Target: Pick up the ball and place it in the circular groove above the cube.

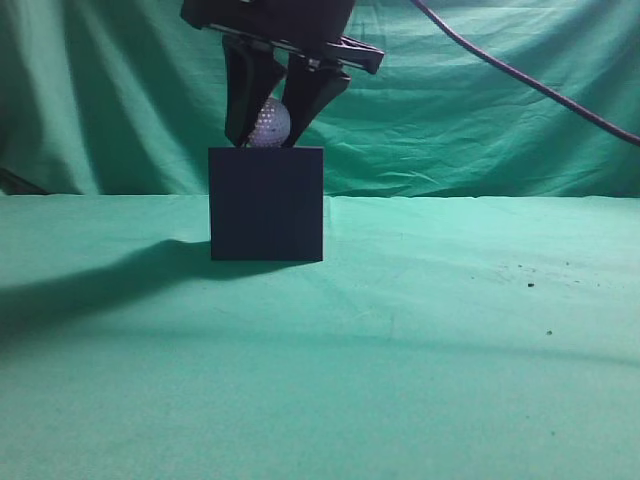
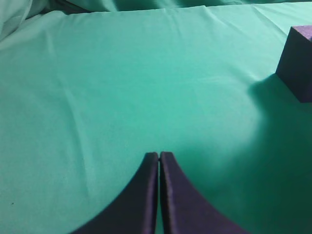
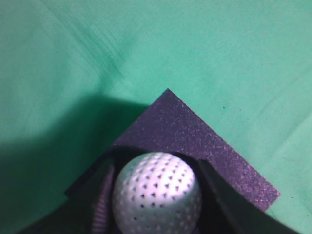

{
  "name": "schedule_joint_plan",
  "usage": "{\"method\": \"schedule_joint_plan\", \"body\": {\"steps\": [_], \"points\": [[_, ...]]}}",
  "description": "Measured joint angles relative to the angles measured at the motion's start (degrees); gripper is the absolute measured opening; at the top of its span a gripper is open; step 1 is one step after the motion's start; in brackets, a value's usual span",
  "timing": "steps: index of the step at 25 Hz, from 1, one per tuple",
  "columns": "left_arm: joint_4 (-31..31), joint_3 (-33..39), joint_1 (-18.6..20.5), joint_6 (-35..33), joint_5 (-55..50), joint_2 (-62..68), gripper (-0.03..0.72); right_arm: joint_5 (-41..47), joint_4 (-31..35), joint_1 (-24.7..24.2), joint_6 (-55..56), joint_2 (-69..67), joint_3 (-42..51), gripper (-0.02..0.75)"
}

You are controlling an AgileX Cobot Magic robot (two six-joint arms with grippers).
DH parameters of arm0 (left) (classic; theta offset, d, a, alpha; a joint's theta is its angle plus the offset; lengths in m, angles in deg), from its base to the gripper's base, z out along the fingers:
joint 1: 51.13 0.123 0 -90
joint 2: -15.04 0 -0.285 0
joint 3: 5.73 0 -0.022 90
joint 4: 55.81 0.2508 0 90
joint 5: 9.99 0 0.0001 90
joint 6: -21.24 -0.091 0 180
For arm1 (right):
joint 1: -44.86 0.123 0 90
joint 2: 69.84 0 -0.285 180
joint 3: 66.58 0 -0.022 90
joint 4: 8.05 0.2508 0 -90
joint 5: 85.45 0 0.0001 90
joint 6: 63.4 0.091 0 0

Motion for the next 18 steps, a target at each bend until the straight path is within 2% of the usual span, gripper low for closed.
{"method": "schedule_joint_plan", "body": {"steps": [3,4,7,9,14,15,18], "points": [[0.00,0.00,0.00,0.00,0.00,0.00,0.000,-0.34,-0.13,0.00,0.13,0.00,0.00,0.309],[0.00,0.00,0.00,0.00,0.00,0.00,0.000,-0.65,-0.13,0.00,0.21,0.00,0.00,0.385],[0.00,0.00,0.00,0.00,0.00,0.00,0.000,-1.43,0.37,0.12,0.26,0.00,0.00,0.529],[0.00,0.00,0.00,0.00,0.00,0.00,0.000,-1.99,0.27,0.12,0.26,0.00,-0.10,0.591],[0.00,0.00,0.00,0.00,0.00,0.00,0.000,0.64,-0.21,0.12,0.26,1.76,-3.64,0.575],[0.00,0.00,0.00,0.00,0.00,0.00,0.000,2.00,-0.21,0.12,0.26,2.61,-4.87,0.528],[0.00,0.00,0.00,0.00,0.00,0.00,0.000,6.50,0.02,0.12,0.39,4.97,-7.73,0.524]]}}
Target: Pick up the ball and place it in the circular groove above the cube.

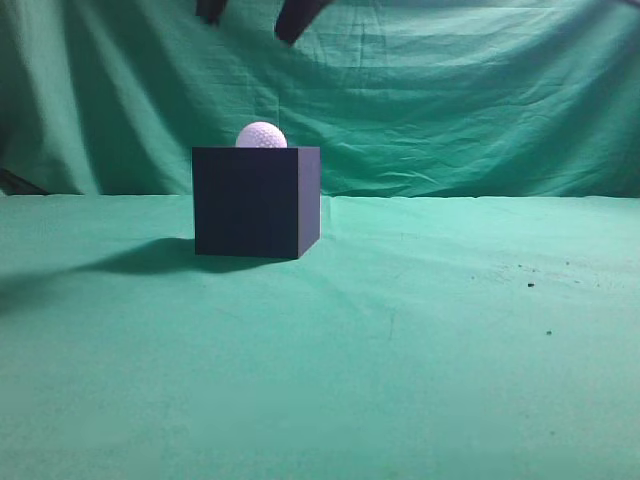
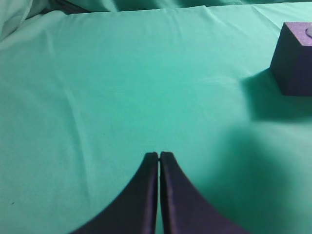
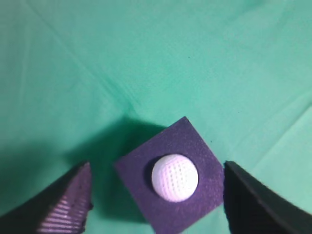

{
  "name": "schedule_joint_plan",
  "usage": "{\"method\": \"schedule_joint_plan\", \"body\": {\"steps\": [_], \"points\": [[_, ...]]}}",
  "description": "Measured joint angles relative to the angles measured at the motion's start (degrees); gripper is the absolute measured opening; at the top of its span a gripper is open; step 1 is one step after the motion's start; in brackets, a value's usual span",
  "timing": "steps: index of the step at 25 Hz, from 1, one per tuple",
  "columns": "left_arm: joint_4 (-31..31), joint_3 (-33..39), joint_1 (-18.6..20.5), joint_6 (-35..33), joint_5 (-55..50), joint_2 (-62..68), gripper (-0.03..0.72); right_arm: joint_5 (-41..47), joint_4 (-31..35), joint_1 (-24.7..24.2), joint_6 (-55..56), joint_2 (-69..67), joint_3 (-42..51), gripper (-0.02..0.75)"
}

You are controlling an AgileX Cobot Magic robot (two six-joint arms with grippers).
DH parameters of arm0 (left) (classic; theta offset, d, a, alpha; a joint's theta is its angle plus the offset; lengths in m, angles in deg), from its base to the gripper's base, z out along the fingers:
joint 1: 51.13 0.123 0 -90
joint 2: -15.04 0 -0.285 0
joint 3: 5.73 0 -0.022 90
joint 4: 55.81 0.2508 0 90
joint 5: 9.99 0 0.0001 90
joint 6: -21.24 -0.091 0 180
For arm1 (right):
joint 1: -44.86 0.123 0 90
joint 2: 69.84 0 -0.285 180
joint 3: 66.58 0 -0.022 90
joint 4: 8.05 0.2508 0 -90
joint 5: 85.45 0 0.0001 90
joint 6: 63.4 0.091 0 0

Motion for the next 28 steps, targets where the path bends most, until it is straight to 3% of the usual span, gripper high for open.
{"method": "schedule_joint_plan", "body": {"steps": [4,7,10,13,17,24,28], "points": [[0.00,0.00,0.00,0.00,0.00,0.00,0.000,6.56,0.00,0.00,0.25,2.53,-2.07,0.524],[0.00,0.00,0.00,0.00,0.00,0.00,0.000,11.79,-0.12,0.00,3.16,4.94,-3.11,0.361],[0.00,0.00,0.00,0.00,0.00,0.00,0.000,17.29,-0.90,0.00,5.10,8.36,-3.51,0.119],[0.00,0.00,0.00,0.00,0.00,0.00,0.000,20.27,-3.66,0.00,8.36,11.89,-3.51,0.000],[0.00,0.00,0.00,0.00,0.00,0.00,0.000,20.50,-4.88,0.00,11.40,19.24,1.22,0.000],[0.00,0.00,0.00,0.00,0.00,0.00,0.000,20.86,-6.20,0.00,13.52,37.38,18.92,0.000],[0.00,0.00,0.00,0.00,0.00,0.00,0.000,15.96,-4.72,0.00,14.39,48.47,29.45,0.000]]}}
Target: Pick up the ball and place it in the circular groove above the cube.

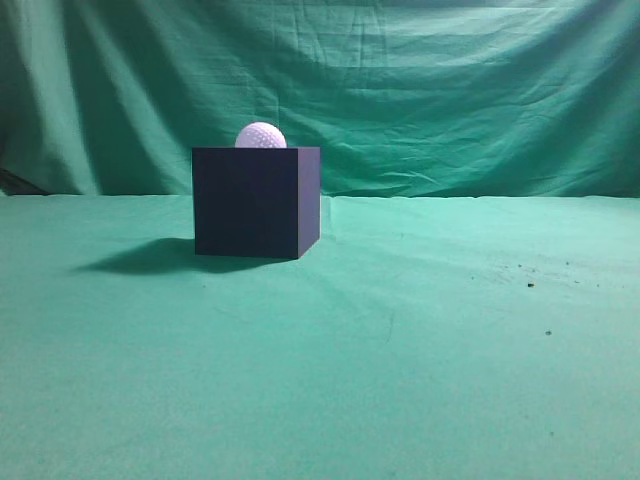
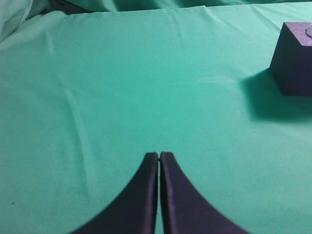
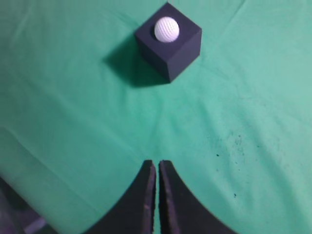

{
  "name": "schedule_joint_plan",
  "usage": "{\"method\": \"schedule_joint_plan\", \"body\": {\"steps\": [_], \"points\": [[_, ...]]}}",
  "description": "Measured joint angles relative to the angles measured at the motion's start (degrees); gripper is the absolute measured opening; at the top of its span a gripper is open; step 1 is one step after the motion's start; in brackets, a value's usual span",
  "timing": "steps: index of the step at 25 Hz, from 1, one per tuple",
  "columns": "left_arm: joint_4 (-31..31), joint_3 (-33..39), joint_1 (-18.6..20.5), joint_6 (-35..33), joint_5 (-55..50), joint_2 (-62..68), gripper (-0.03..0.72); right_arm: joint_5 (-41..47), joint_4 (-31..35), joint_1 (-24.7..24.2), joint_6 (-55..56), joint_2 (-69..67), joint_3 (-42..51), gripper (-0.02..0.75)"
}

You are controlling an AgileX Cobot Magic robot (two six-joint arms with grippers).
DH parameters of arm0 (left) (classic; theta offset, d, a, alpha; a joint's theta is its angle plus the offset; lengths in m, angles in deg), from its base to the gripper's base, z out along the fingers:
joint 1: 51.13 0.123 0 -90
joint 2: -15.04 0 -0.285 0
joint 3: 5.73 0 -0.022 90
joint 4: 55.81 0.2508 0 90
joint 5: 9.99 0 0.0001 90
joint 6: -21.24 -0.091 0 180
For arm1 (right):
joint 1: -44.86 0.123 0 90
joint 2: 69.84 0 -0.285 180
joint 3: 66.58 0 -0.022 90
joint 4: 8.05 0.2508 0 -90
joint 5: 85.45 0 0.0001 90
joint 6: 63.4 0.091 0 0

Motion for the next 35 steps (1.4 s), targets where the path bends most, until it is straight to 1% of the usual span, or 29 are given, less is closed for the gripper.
{"method": "schedule_joint_plan", "body": {"steps": [4,8,11,17,19,21,23,26,30,31,35], "points": [[0.00,0.00,0.00,0.00,0.00,0.00,0.000,-5.29,1.22,0.00,0.14,10.01,8.03,0.000],[0.00,0.00,0.00,0.00,0.00,0.00,0.000,-4.83,1.05,0.00,-0.86,17.04,11.69,0.000],[0.00,0.00,0.00,0.00,0.00,0.00,0.000,-6.67,-1.45,0.00,-1.76,20.79,14.51,0.000],[0.00,0.00,0.00,0.00,0.00,0.00,0.000,-18.21,-8.60,-0.43,0.83,29.55,26.18,0.000],[0.00,0.00,0.00,0.00,0.00,0.00,0.000,-23.84,-9.56,-2.90,1.44,34.70,31.66,0.000],[0.00,0.00,0.00,0.00,0.00,0.00,0.000,-29.53,-10.09,-6.72,1.81,39.59,36.99,0.000],[0.00,0.00,0.00,0.00,0.00,0.00,0.000,-35.47,-10.23,-11.94,1.95,44.44,43.12,0.000],[0.00,0.00,0.00,0.00,0.00,0.00,0.000,-41.95,-10.36,-19.26,1.99,50.77,51.98,0.000],[0.00,0.00,0.00,0.00,0.00,0.00,0.000,-46.96,-10.12,-26.77,2.12,58.30,62.43,0.000],[0.00,0.00,0.00,0.00,0.00,0.00,0.000,-47.50,-9.85,-28.05,2.21,59.67,64.66,0.048],[0.00,0.00,0.00,0.00,0.00,0.00,0.000,-49.69,-8.08,-31.41,2.70,63.02,71.61,0.048]]}}
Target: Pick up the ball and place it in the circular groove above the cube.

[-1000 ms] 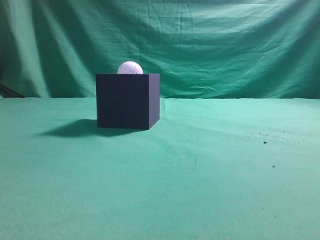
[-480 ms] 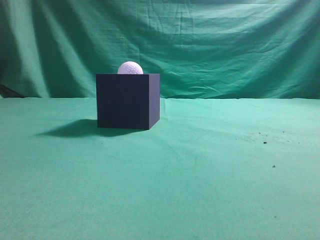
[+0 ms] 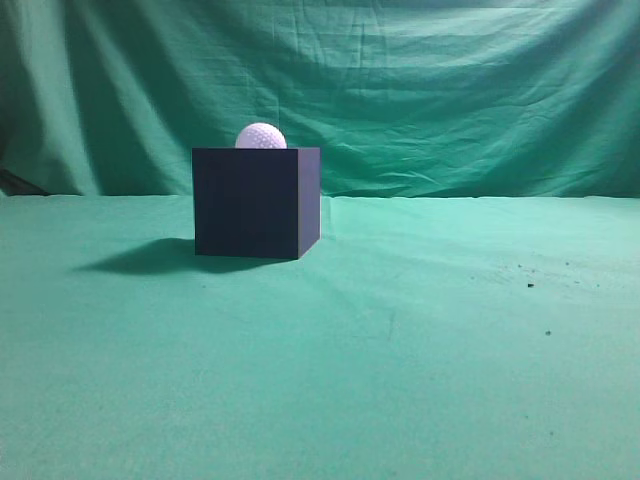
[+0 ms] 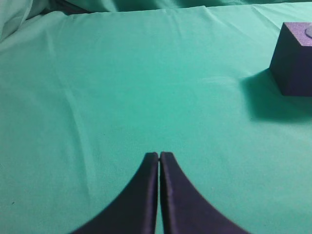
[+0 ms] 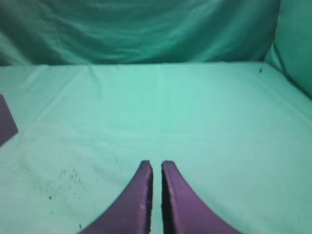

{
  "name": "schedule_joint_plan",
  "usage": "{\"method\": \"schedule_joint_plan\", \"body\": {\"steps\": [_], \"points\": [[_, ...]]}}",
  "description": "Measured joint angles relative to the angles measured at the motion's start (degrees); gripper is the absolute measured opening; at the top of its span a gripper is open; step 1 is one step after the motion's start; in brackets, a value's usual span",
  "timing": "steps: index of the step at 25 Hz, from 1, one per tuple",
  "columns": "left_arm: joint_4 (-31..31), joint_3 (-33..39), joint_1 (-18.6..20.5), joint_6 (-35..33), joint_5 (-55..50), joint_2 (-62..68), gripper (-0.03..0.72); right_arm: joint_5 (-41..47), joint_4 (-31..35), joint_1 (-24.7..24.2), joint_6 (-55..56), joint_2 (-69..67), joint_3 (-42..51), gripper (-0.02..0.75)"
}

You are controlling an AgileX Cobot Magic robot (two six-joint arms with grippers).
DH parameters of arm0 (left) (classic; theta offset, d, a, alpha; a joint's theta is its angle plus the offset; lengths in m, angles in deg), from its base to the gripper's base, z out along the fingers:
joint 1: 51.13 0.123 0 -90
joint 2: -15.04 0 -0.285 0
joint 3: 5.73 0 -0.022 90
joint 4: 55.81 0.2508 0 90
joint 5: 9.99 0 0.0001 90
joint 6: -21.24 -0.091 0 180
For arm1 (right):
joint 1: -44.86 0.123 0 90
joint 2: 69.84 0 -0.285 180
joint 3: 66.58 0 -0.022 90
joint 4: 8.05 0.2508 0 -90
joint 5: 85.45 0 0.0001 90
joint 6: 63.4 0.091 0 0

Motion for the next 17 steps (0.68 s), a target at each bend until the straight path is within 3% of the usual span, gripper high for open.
{"method": "schedule_joint_plan", "body": {"steps": [17], "points": [[0.00,0.00,0.00,0.00,0.00,0.00,0.000,5.31,1.64,-1.65,0.22,0.12,2.58,0.048]]}}
